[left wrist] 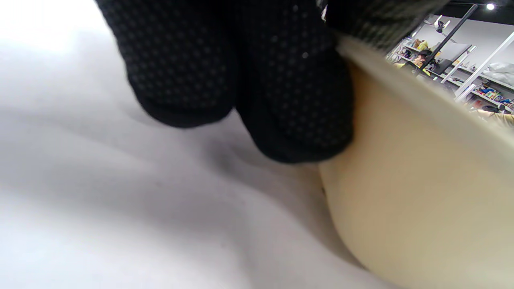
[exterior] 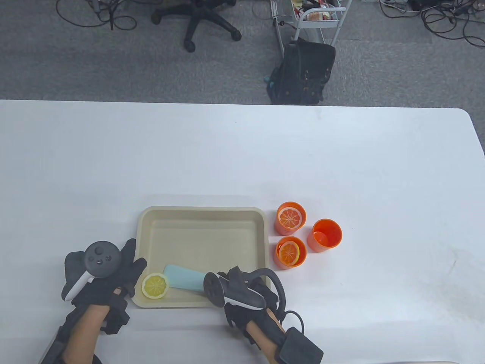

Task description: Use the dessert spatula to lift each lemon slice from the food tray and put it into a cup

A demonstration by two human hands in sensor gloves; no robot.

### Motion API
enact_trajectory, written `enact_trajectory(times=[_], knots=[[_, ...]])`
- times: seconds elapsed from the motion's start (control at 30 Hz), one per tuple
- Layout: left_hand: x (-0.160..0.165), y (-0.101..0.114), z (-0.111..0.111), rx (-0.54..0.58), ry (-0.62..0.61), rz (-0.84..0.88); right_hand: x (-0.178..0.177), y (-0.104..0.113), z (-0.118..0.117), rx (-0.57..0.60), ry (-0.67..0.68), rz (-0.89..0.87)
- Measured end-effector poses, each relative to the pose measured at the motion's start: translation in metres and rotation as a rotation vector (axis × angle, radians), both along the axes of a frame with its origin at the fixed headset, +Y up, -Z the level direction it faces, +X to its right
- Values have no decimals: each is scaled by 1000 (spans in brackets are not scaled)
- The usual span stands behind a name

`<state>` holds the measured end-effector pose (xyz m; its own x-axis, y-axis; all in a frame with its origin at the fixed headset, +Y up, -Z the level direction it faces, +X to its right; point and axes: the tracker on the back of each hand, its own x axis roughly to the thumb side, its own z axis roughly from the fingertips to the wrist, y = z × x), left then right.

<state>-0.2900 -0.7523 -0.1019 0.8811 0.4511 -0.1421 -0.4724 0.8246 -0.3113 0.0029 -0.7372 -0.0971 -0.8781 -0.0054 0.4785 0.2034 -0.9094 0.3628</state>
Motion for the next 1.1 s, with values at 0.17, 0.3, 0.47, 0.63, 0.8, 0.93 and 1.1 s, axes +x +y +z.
enact_trajectory(times=[0.17,0.3,0.47,0.63,0.8,0.93,1.1], knots=[[0,0,0,0,0,-2,-1,-2,-4,-33,28,-34],[0,0,0,0,0,-2,-8,-4,-5,-35,64,-57],[0,0,0,1,0,-2,-24,-4,-2,8,114,-46],[1,0,0,0,0,-1,-24,-3,-1,24,122,-65],[1,-1,0,0,1,0,-19,4,0,34,106,-72],[1,-1,0,1,0,-2,-6,18,2,54,74,-120],[1,-1,0,1,0,-2,17,36,-1,65,7,-187]])
